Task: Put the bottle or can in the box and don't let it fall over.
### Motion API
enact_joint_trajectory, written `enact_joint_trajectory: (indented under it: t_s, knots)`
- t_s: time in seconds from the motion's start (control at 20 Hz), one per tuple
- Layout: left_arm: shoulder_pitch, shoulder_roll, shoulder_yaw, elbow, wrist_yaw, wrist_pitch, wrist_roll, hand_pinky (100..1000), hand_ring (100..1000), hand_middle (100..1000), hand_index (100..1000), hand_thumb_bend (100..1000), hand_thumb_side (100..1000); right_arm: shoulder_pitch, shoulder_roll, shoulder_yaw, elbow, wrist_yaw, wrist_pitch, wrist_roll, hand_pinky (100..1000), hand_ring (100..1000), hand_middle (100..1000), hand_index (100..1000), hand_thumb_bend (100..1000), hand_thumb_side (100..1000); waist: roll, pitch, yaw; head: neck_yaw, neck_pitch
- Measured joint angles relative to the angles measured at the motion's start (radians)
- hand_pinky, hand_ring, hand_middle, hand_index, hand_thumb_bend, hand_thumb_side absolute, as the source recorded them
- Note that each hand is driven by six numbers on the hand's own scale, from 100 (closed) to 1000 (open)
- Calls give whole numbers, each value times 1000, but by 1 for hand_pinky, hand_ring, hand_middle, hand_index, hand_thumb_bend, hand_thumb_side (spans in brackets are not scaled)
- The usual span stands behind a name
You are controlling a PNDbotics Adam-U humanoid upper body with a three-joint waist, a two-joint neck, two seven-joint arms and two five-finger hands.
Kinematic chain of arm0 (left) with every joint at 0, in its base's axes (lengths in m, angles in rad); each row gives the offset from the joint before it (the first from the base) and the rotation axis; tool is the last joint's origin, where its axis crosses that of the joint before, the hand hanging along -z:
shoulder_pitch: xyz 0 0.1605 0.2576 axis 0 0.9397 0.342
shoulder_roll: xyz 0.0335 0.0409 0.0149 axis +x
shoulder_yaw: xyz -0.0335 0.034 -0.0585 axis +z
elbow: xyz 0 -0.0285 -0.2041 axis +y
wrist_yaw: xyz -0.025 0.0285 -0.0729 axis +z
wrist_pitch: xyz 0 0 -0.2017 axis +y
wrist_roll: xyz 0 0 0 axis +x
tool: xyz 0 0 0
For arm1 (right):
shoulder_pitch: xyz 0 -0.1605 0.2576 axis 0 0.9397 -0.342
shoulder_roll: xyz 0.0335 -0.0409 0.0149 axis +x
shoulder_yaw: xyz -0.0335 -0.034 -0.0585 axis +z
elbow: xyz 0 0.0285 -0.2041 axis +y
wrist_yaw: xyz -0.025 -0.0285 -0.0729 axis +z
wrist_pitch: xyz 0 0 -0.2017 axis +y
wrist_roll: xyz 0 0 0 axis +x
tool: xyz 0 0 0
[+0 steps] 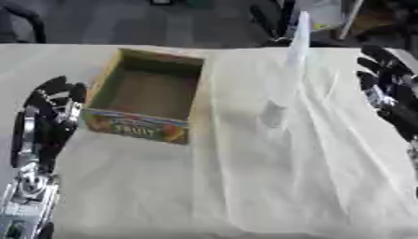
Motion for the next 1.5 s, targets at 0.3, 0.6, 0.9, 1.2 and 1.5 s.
enact_joint_trajectory:
  t_s: [0.3,0.6,0.9,1.2,1.5]
  knots:
    - [0,0,0,0,0,0,0,646,640,686,809,536,605,-4,0,0,0,42,1,4,952,1000,1000,1000,100,529,0,0,0,0,0]
    - [0,0,0,0,0,0,0,646,640,686,809,536,605,-10,0,0,6,63,3,-6,949,1000,1000,1000,100,546,0,0,0,0,0]
    - [0,0,0,0,0,0,0,646,640,686,809,535,605,-13,0,1,6,74,4,-13,948,1000,1000,1000,100,556,0,0,1,0,0]
    - [0,0,0,0,0,0,0,646,640,686,809,535,605,-21,0,6,7,81,5,-15,947,1000,1000,1000,100,561,0,0,1,0,0]
    - [0,0,0,0,0,1,-1,646,641,687,810,534,605,-46,0,17,26,91,8,-18,945,1000,1000,1000,100,572,-1,0,1,-4,0]
